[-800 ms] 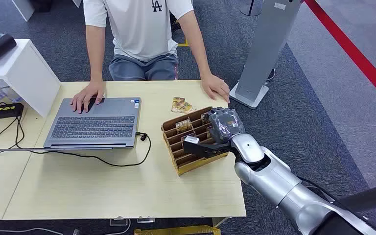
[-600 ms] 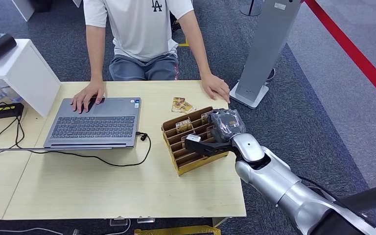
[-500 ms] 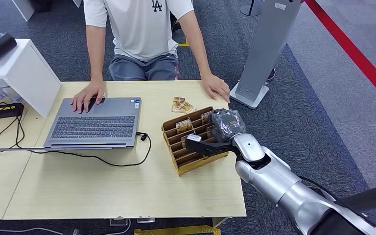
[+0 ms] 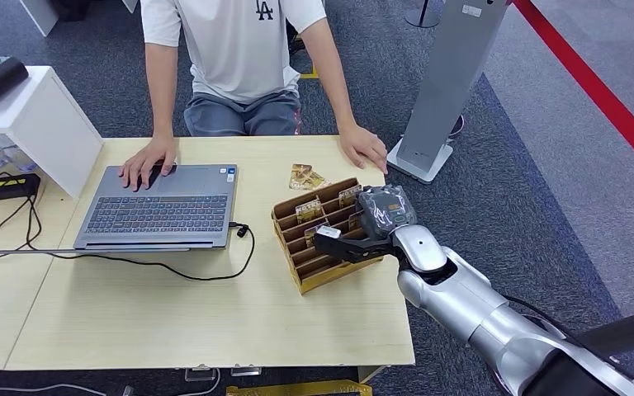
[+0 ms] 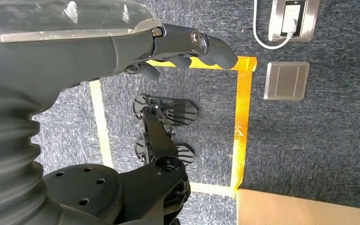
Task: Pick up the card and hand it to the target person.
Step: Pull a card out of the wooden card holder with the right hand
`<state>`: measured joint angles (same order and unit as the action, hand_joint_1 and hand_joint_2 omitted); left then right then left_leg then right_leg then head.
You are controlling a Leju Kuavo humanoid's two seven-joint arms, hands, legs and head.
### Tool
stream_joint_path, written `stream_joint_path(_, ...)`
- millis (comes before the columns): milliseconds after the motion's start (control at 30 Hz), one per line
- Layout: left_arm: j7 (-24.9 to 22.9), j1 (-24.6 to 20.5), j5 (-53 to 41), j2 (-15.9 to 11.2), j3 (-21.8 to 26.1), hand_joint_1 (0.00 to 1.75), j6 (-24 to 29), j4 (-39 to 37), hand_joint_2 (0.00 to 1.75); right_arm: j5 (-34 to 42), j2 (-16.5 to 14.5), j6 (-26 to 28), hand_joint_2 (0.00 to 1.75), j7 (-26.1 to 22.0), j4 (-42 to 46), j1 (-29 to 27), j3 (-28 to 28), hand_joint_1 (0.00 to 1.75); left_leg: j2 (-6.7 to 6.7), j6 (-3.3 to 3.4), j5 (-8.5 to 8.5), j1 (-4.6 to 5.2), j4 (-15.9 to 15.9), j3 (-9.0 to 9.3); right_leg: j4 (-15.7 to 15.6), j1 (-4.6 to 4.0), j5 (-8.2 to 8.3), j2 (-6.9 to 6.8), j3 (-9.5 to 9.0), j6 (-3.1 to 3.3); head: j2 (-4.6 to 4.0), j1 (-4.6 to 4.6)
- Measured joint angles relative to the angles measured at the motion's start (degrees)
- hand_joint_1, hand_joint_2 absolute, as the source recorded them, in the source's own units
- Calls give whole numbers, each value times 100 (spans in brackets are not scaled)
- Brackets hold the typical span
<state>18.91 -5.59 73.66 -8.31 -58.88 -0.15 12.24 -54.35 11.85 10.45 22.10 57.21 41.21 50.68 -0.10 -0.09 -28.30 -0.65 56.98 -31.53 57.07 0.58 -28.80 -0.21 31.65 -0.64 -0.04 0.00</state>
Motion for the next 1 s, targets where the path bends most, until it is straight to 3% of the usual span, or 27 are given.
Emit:
stream_joint_path(67, 0, 0, 0, 0, 0, 0, 0, 0, 175, 18, 1, 5, 175, 1, -16, 7, 12, 142, 0, 0, 0, 0, 0, 0, 0, 0, 0, 0, 0, 0, 0, 0)
stream_joint_path(200, 0, 1, -5, 0, -2, 0, -2, 0, 0, 32, 2, 14, 175, 4, -44, 16, 31, 147, 0, 0, 0, 0, 0, 2, 0, 0, 2, 1, -1, -2, 0, 1)
stream_joint_path(433, 114, 2, -71, -10, -4, 0, -232, 0, 0, 38, 17, 17, 175, 0, -51, 13, 30, 149, 1, 0, 1, 0, 0, 6, 0, 0, 2, 1, -4, -2, 0, 0)
stream_joint_path(800, -88, 3, -42, -40, -13, 0, 47, 0, 0, 40, 68, 17, 175, 33, -3, 4, 21, 150, 1, 0, 2, 0, 1, 11, 0, 0, 4, 2, -7, -2, 0, 1)
stream_joint_path(1000, -144, 15, -10, -45, -13, 0, 144, 0, 0, -104, 242, 180, 175, 247, 613, 7, -80, 150, 1, 0, 3, 0, 4, 6, 0, 0, 6, 2, -5, -1, 0, 4)
